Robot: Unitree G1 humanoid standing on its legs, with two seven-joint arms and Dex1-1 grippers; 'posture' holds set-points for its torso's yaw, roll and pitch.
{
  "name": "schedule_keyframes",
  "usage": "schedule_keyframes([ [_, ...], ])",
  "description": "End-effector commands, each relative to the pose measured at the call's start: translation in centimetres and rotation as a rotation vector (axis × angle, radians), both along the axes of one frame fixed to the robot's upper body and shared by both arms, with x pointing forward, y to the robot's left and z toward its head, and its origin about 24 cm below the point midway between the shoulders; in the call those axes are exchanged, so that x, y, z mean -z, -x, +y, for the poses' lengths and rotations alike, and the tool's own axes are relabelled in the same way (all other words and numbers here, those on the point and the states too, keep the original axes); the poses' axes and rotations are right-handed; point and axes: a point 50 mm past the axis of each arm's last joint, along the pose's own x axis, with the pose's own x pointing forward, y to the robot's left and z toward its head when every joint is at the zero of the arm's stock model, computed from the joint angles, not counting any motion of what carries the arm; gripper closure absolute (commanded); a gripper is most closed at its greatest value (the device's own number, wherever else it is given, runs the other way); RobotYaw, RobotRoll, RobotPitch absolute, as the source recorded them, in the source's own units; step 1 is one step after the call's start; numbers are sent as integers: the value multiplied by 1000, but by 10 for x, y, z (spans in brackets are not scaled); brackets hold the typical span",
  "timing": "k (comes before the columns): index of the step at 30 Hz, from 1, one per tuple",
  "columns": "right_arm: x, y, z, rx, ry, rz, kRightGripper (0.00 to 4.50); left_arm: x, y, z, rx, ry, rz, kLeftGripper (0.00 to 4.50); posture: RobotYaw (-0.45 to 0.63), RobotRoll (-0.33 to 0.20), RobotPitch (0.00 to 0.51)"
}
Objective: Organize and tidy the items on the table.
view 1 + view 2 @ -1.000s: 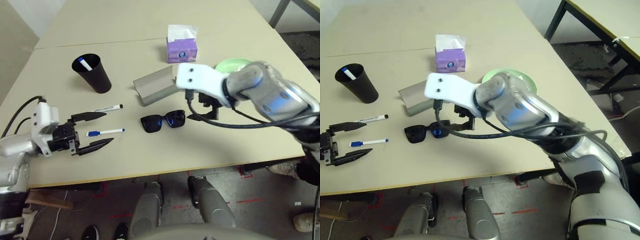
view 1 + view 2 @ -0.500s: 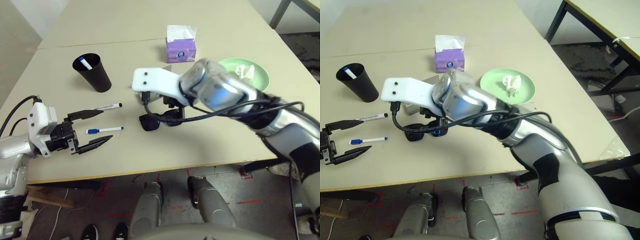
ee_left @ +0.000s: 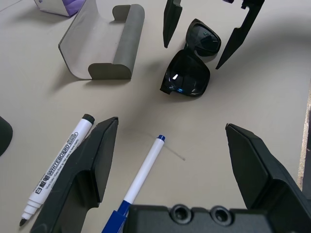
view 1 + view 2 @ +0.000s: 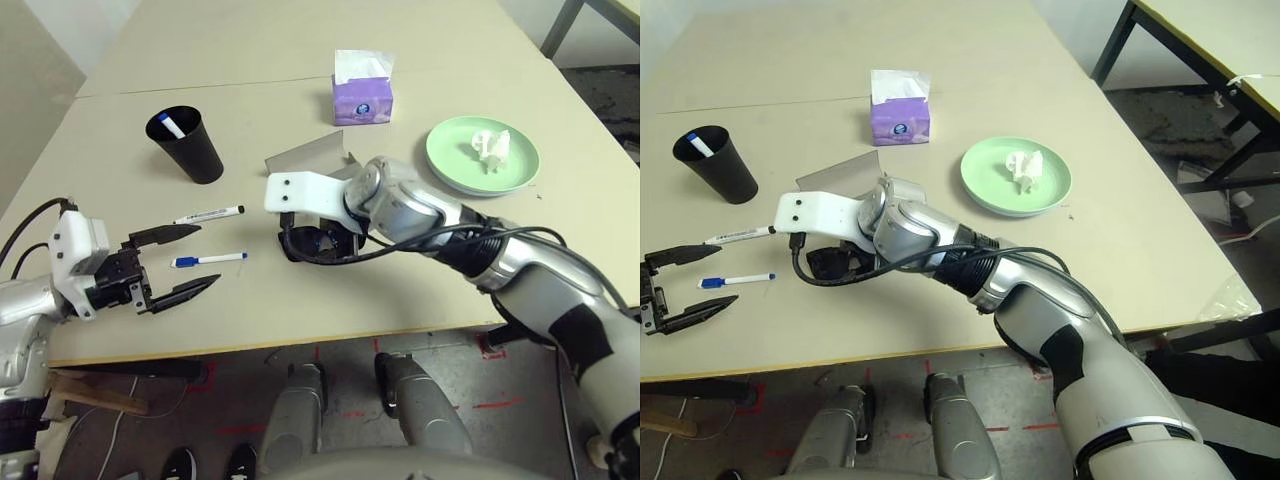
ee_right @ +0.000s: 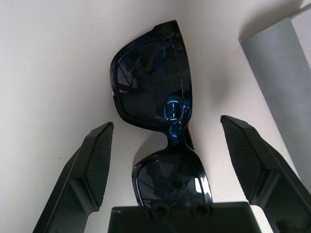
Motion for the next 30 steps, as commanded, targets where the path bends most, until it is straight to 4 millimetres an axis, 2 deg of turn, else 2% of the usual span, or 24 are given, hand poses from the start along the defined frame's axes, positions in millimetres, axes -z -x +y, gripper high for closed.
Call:
schedule_keyframes([
  [1,1,-1,-1,-11,5,-3,25,2,0,-1,1,9,-9,0,-53,0,199],
  [13,1,-1,-6,-5,6,10,26,2,-1,-2,3,21,-17,0,-56,0,197],
  [17,2,1,-7,-5,4,22,933,0,-1,-4,5,26,-22,0,-54,0,195],
  [21,2,2,-10,0,-1,37,2517,-1,-2,-5,4,36,-32,0,-53,0,192],
  [26,2,1,-14,19,-4,45,4293,-2,-4,-9,10,46,-38,0,-55,0,190],
  [30,1,-1,-19,38,-4,54,4320,-3,-5,-12,14,55,-43,0,-56,0,191],
])
